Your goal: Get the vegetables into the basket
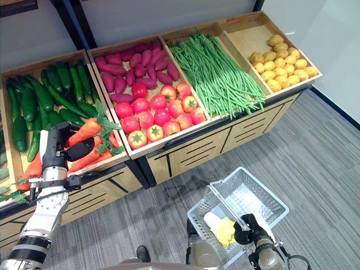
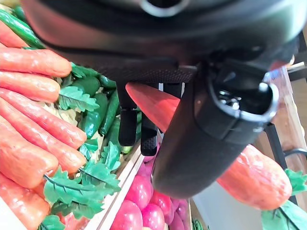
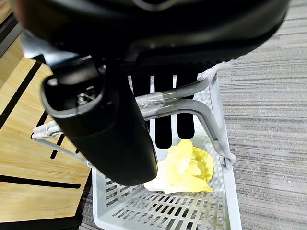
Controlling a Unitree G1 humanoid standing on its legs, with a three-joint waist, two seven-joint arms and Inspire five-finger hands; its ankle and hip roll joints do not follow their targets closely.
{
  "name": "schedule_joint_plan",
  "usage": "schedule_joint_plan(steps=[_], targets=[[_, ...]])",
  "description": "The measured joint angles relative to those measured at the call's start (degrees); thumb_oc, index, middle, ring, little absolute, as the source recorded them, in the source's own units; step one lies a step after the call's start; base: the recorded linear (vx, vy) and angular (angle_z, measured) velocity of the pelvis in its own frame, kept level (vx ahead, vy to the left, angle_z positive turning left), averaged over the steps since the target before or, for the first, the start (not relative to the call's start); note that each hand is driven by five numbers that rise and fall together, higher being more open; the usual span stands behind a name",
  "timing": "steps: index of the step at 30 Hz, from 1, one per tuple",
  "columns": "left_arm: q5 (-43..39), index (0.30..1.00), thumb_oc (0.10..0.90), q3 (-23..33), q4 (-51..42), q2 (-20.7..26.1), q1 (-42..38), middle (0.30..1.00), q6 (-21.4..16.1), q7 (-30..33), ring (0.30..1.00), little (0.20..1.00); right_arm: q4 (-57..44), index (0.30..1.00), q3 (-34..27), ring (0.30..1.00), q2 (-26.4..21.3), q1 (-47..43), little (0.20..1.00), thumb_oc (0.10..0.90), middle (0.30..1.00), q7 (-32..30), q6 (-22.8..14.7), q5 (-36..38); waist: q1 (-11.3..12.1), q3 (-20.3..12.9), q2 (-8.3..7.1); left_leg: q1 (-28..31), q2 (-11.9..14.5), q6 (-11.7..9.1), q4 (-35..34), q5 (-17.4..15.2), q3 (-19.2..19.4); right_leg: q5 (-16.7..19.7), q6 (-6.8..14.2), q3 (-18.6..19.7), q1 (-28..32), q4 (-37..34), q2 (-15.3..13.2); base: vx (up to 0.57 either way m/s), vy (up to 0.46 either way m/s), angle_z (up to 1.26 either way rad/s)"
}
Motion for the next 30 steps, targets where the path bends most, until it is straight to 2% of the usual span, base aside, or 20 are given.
schedule_joint_plan(steps=[8,10,11,12,13,14,15,16,17,18,19,20,22,23,25,26,27,28,29,30], targets=[[1.56,0.3,0.4,-3.36,-0.07,1.78,-0.65,0.3,0.0,-1.22,0.3,0.3,-0.7,0.3,-0.27,0.3,-0.89,0.14,0.3,0.4,0.3,0.09,-0.01,0.02,-0.2,0.14,-0.22,0.4,-1.71,0.92,0.6,-1.07,3.07,0.47,0.71,3.57,-1.63,1.38,-0.64,-0.05,0.096,-0.21],[1.85,0.3,0.4,-5.69,0.1,2.05,-1.46,0.3,0.0,-1.67,0.3,0.3,-1.44,0.3,-1.59,0.3,-1.14,0.41,0.3,0.4,0.3,0.14,0.02,0.0,-1.16,0.38,-0.7,0.1,-3.5,3.05,0.69,-1.98,3.21,1.64,1.94,5.68,-3.2,3.02,-1.19,-0.09,0.191,-0.35],[1.93,0.3,0.4,-6.74,0.05,2.66,-1.77,0.3,-0.01,-1.95,0.3,0.3,-1.81,0.3,-2.21,0.3,-1.39,-0.27,0.3,0.4,0.3,0.16,-0.08,-0.01,-0.89,0.87,-0.68,0.54,-3.88,3.33,-0.02,-1.78,2.98,1.48,3.56,6.47,-3.68,3.21,-1.55,-0.14,0.148,-0.48],[2.05,0.3,0.4,-6.96,-0.07,2.99,-1.98,0.3,-0.19,-2.78,0.3,0.3,-1.71,0.3,-2.26,0.3,-1.39,-0.79,0.3,0.4,0.3,0.15,-0.05,-0.01,-1.89,1.35,-1.17,0.84,-4.61,3.2,-0.06,-1.93,3.84,0.75,4.09,6.5,-3.55,2.47,-2.09,-0.19,0.175,-0.61],[1.86,0.3,0.4,-7.55,-0.07,3.05,-2.94,0.3,-0.22,-2.44,0.3,0.3,-2.89,0.3,-3.0,0.3,-0.95,-0.97,0.3,0.4,0.3,0.08,-0.03,-0.01,-3.36,2.5,-3.28,0.8,-6.73,3.22,0.43,-2.6,5.62,0.74,4.45,8.27,-4.33,2.06,-2.86,-0.16,0.099,-0.57],[1.87,0.3,0.4,-7.83,-0.08,3.08,-3.67,0.3,-0.24,-2.25,0.3,0.3,-3.88,0.3,-3.92,0.3,-0.64,-1.15,0.3,0.4,0.3,-0.11,-0.04,0.0,-3.45,2.91,-3.62,0.47,-7.66,4.19,0.21,-2.88,5.44,0.84,4.7,9.3,-5.2,2.14,-3.33,-0.1,0.08,-0.75],[1.91,0.3,0.4,-7.87,-0.11,3.18,-4.63,0.3,-0.35,-2.48,0.3,0.3,-4.0,0.3,-3.94,0.3,-0.59,-2.28,0.3,0.4,0.3,-0.48,-0.18,0.02,-3.2,3.51,-3.06,0.09,-7.63,4.94,0.07,-2.85,6.3,-0.79,6.49,9.06,-6.45,2.31,-3.83,-0.11,0.19,-1.05],[1.91,0.3,0.4,-9.2,-0.18,2.98,-7.09,0.3,-0.33,-2.67,0.3,0.3,-3.65,0.3,-4.56,0.3,-0.71,-4.11,0.3,0.4,0.3,-0.69,0.41,0.05,-3.2,4.98,-1.52,-1.54,-5.95,6.88,-0.08,-2.22,10.17,-0.92,6.57,3.64,-9.77,5.73,-4.23,-0.11,0.189,-1.28],[1.91,0.3,0.4,-9.25,-0.55,3.17,-7.48,0.3,-0.35,-2.93,0.3,0.3,-3.5,0.3,-4.54,0.3,-0.68,-4.73,0.3,0.4,0.3,-0.55,1.22,0.04,-2.18,5.66,-0.93,-1.54,-4.67,6.47,0.15,-1.74,12.81,-2.03,5.16,-6.54,-10.36,9.3,-5.51,-0.23,0.229,-1.39],[1.9,0.3,0.4,-9.3,-0.57,3.24,-7.55,0.3,-0.35,-3.06,0.3,0.3,-3.47,0.3,-4.54,0.3,-0.7,-4.42,0.3,0.4,0.3,-0.42,1.45,0.01,-1.36,5.78,-0.71,-1.35,-3.79,6.57,0.55,-2.0,14.61,-3.38,4.23,-13.94,-9.97,12.75,-7.42,-0.23,0.127,-0.99],[1.89,0.3,0.4,-8.96,-0.66,3.49,-7.22,0.3,-0.37,-3.06,0.3,0.3,-3.74,0.3,-4.24,0.3,-0.78,-3.62,0.3,0.4,0.3,-0.52,1.31,0.03,-1.21,6.13,-0.32,-1.02,-2.41,6.47,1.59,-2.3,16.6,-5.62,3.62,-18.64,-7.64,16.52,-10.25,-0.28,0.137,-1.15],[1.78,0.3,0.4,-8.17,-0.99,3.45,-6.15,0.3,-0.4,-2.97,0.3,0.3,-3.34,0.3,-3.83,0.3,-0.76,-3.36,0.3,0.4,0.3,-0.63,1.58,0.02,0.48,6.04,-0.48,0.29,-1.08,5.89,1.69,-2.65,19.65,-8.86,2.59,-24.68,-6.4,22.96,-12.21,-0.13,0.043,-1.09],[1.31,0.3,0.4,-5.59,-1.93,4.15,-3.33,0.3,-0.32,-3.03,0.3,0.3,-3.13,0.3,-2.18,0.3,-0.82,-3.36,0.3,0.4,0.3,-0.22,1.49,-0.07,1.97,5.96,-0.4,1.05,0.89,5.79,2.65,-2.66,23.31,-11.54,3.55,-26.7,-3.28,27.55,-13.69,-0.05,-0.031,-1.21],[0.79,0.3,0.4,-3.53,-2.88,4.65,-1.25,0.3,-0.29,-3.02,0.3,0.3,-3.13,0.3,-1.28,0.3,-0.7,-3.38,0.3,0.4,0.3,0.09,1.54,-0.25,2.92,5.72,-0.92,1.59,1.15,5.18,3.14,-2.74,23.91,-11.16,3.02,-25.29,-1.43,25.54,-12.91,0.01,-0.09,-0.99],[0.71,0.3,0.4,-1.36,-2.88,4.67,1.05,0.3,-0.04,-3.19,0.3,0.3,-2.83,0.3,-1.17,0.3,-1.05,-3.71,0.3,0.4,0.3,0.36,1.9,-0.55,3.64,5.52,-1.19,2.37,2.33,4.96,5.38,-2.59,24.44,-12.13,0.39,-23.33,0.2,20.88,-10.25,0.03,-0.134,-1.1],[0.72,0.3,0.4,-0.95,-2.98,4.62,1.76,0.3,-0.01,-3.85,0.3,0.3,-2.98,0.3,-1.18,0.3,-1.21,-3.89,0.3,0.4,0.3,0.34,2.12,-0.49,3.86,5.45,-1.47,1.25,4.0,4.73,10.04,-4.03,24.25,-11.88,-1.29,-21.67,1.53,18.32,-9.73,0.06,-0.213,-1.07],[0.77,0.3,0.4,-0.99,-4.56,4.33,1.73,0.3,-0.19,-4.6,0.3,0.3,-3.91,0.3,-1.31,0.3,-2.43,-3.98,0.3,0.4,0.3,0.32,2.14,-0.49,3.8,5.28,-1.58,0.19,2.68,3.1,7.62,-6.59,23.57,-11.99,-1.47,-20.44,2.37,15.07,-9.23,0.06,-0.163,-0.67],[0.77,0.3,0.4,-0.98,-5.37,4.29,1.73,0.3,-0.31,-4.78,0.3,0.3,-4.02,0.3,-1.28,0.3,-3.05,-4.15,0.3,0.4,0.3,0.34,2.14,-0.51,3.69,5.07,-1.17,-0.08,2.02,3.24,4.8,-5.66,23.25,-11.99,-1.46,-20.41,2.25,14.29,-8.68,0.1,-0.288,-0.85],[0.72,0.3,0.4,-0.91,-6.01,3.94,1.4,0.3,-0.54,-4.85,0.3,0.3,-2.19,0.3,-1.14,0.3,-2.84,-5.23,0.3,0.4,0.3,0.17,2.6,-0.47,4.28,4.65,-0.38,0.68,3.43,0.97,3.25,-0.8,24.31,-11.91,-1.28,-18.92,2.81,13.53,-6.57,0.1,-0.221,-0.55],[0.72,0.3,0.4,-1.24,-5.81,3.52,0.7,0.3,-0.49,-4.94,0.3,0.3,-2.29,0.3,-1.25,0.3,-2.82,-4.98,0.3,0.4,0.3,-0.02,2.99,-0.47,3.59,4.39,-0.59,0.75,3.68,0.97,4.2,-0.79,24.09,-11.81,-1.07,-18.98,3.36,13.18,-6.51,0.13,-0.3,-0.41]])
